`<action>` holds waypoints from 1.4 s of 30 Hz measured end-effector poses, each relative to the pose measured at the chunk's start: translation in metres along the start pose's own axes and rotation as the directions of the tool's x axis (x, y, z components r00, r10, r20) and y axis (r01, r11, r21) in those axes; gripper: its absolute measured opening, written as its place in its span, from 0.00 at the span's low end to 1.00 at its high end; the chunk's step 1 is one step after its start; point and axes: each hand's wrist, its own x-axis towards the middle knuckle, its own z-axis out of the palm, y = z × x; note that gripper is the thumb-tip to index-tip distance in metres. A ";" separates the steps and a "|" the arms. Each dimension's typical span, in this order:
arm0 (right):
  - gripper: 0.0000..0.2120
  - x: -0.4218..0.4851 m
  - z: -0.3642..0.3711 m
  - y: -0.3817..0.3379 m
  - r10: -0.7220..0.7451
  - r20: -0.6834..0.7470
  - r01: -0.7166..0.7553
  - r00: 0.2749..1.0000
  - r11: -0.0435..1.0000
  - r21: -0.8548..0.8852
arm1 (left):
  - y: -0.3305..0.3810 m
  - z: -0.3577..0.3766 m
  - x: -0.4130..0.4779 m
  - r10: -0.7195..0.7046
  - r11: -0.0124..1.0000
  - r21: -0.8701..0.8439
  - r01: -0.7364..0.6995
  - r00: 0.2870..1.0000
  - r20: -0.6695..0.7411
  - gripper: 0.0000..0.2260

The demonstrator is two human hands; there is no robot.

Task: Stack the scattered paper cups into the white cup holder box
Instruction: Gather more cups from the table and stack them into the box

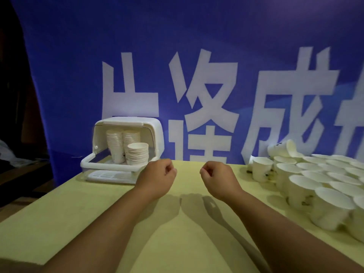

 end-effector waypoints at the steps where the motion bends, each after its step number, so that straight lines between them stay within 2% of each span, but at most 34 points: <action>1: 0.06 -0.012 -0.012 0.004 0.010 -0.003 -0.010 1.000 1.000 -0.014 | 0.014 0.004 -0.008 0.009 1.000 -0.004 -0.009 1.000 0.021 0.10; 9: 0.07 -0.099 -0.104 0.038 0.016 -0.133 -0.031 0.991 0.993 -0.116 | 0.130 0.046 -0.070 0.143 0.989 -0.051 -0.137 0.976 0.164 0.06; 14: 0.06 -0.140 -0.156 0.067 0.061 -0.206 -0.101 0.977 0.976 -0.191 | 0.192 0.074 -0.098 0.225 0.971 -0.147 -0.187 0.925 0.305 0.02; 17: 0.06 -0.157 -0.184 0.092 0.099 -0.286 -0.170 0.953 0.958 -0.232 | 0.221 0.096 -0.107 0.260 0.962 -0.182 -0.201 0.876 0.406 0.14; 20: 0.16 -0.168 -0.207 0.116 0.184 -0.339 -0.280 0.923 0.923 -0.262 | 0.243 0.121 -0.109 0.288 0.955 -0.215 -0.206 0.825 0.486 0.28; 23: 0.27 -0.175 -0.220 0.135 0.266 -0.300 -0.357 0.916 0.883 -0.304 | 0.259 0.145 -0.104 0.295 0.955 -0.164 -0.246 0.777 0.556 0.36; 25: 0.30 -0.179 -0.222 0.145 0.320 -0.265 -0.399 0.910 0.851 -0.341 | 0.268 0.158 -0.100 0.274 0.960 -0.111 -0.259 0.763 0.585 0.38; 28: 0.31 -0.180 -0.216 0.160 0.379 -0.271 -0.459 0.885 0.810 -0.364 | 0.277 0.170 -0.097 0.233 0.958 0.002 -0.288 0.779 0.582 0.33; 31: 0.26 -0.177 -0.210 0.167 0.380 -0.317 -0.479 0.869 0.806 -0.347 | 0.279 0.174 -0.099 0.210 0.948 0.081 -0.309 0.794 0.570 0.13; 33: 0.24 -0.173 -0.207 0.168 0.384 -0.345 -0.487 0.857 0.821 -0.297 | 0.274 0.175 -0.099 0.199 0.948 0.109 -0.298 0.827 0.526 0.05; 35: 0.21 -0.170 -0.203 0.167 0.383 -0.349 -0.479 0.855 0.840 -0.254 | 0.268 0.171 -0.099 0.181 0.954 0.126 -0.272 0.858 0.481 0.05; 39: 0.11 -0.164 -0.192 0.158 0.324 -0.374 -0.419 0.869 0.884 -0.206 | 0.251 0.150 -0.101 0.161 0.969 0.113 -0.219 0.909 0.384 0.13; 42: 0.08 -0.160 -0.178 0.144 0.299 -0.331 -0.360 0.895 0.922 -0.142 | 0.231 0.132 -0.101 0.141 0.974 0.122 -0.191 0.933 0.332 0.16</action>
